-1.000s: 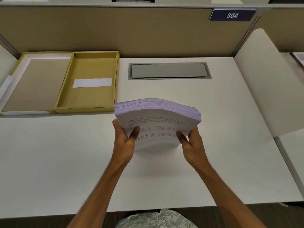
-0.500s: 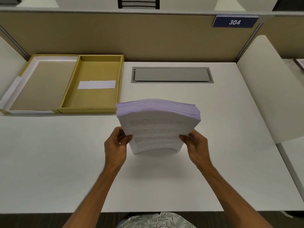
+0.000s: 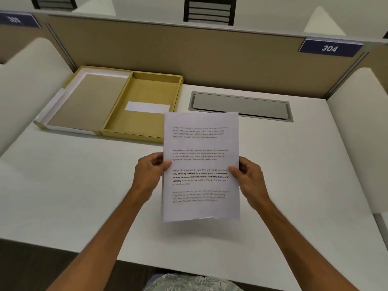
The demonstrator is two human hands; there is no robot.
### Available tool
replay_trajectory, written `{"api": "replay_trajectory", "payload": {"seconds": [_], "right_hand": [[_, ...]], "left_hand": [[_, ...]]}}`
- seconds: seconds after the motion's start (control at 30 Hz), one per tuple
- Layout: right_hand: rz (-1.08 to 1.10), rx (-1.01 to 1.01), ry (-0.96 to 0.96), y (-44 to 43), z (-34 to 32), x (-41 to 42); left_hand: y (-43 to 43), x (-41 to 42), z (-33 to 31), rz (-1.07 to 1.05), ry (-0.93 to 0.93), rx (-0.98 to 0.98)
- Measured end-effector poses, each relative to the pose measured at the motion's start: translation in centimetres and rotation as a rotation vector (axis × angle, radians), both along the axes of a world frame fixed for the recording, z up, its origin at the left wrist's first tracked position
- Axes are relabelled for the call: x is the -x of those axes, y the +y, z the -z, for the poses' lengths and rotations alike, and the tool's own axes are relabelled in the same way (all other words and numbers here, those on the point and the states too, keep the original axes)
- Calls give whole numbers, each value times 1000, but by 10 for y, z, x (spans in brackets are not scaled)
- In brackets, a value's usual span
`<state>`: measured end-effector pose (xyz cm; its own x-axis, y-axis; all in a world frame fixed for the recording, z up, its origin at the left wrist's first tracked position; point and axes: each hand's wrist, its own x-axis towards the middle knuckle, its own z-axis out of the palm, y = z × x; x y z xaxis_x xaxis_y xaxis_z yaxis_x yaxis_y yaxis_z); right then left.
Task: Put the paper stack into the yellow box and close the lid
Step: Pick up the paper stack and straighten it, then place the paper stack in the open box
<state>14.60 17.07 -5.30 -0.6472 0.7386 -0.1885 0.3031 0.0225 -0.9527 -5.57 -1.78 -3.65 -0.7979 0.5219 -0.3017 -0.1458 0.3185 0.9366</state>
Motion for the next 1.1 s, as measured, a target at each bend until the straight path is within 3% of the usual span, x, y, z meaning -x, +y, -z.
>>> {"api": "replay_trajectory", "payload": {"seconds": [0.27,0.67,0.83,1.1], "right_hand": [[18,95,-59,-12,4,82],[188,192,-102,-13,3,276],[235,130,-175,11,8,356],[237,-96,-402,51,45,443]], "left_hand": [[-13,80,-1,-3,-65,36],[13,285,-3,113,-47,123],[48,362,22,127,64,243],[106,412,46,164,229,450]]}}
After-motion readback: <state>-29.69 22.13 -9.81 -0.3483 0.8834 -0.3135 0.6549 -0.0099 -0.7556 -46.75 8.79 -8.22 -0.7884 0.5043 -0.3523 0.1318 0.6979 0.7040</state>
